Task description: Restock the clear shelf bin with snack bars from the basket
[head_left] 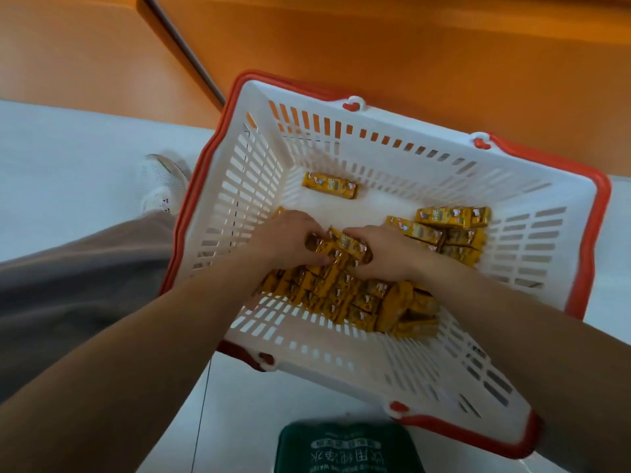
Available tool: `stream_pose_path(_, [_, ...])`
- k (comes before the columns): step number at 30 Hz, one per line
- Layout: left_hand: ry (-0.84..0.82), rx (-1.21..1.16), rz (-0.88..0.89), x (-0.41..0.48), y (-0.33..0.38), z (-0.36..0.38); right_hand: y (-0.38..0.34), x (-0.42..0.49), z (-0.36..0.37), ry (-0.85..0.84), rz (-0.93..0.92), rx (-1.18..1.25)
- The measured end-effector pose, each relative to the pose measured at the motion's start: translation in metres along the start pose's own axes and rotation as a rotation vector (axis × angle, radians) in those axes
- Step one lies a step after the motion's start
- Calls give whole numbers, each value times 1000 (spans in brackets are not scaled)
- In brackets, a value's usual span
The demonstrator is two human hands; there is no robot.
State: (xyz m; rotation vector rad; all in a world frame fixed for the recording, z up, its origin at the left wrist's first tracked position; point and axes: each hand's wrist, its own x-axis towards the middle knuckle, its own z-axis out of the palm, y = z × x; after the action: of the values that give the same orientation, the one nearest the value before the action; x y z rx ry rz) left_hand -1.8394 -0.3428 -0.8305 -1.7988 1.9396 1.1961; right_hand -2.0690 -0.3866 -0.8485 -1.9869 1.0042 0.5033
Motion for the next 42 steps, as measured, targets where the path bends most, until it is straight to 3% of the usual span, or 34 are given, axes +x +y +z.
stream_pose_path(9, [78,-253,-105,6,-6,-6,10,-3,-1,97,-24,20])
stream_pose_path(13, [122,-335,-129,5,-9,-5,7,-3,4,-7,-41,26])
stream_pose_path(19, [56,-324,-162,7,-6,-4,9,3,-4,-59,-48,23])
stream_pose_path(24, [29,-112,-178,14,3,4,6,6,-5,-58,-55,-24])
stream_pose_path(28, [112,-321,-228,15,-3,0,11,4,-12,50,-20,24])
stream_pose_path(33, [274,-462,-221,13,-5,-13,8,-6,-30,128,77,279])
stream_pose_path(37, [288,-375,-163,12,-4,-12,4,-5,-32,237,119,347])
stream_pose_path(42, [179,-273,-112,24,-4,-12,11,-2,-21,338,223,350])
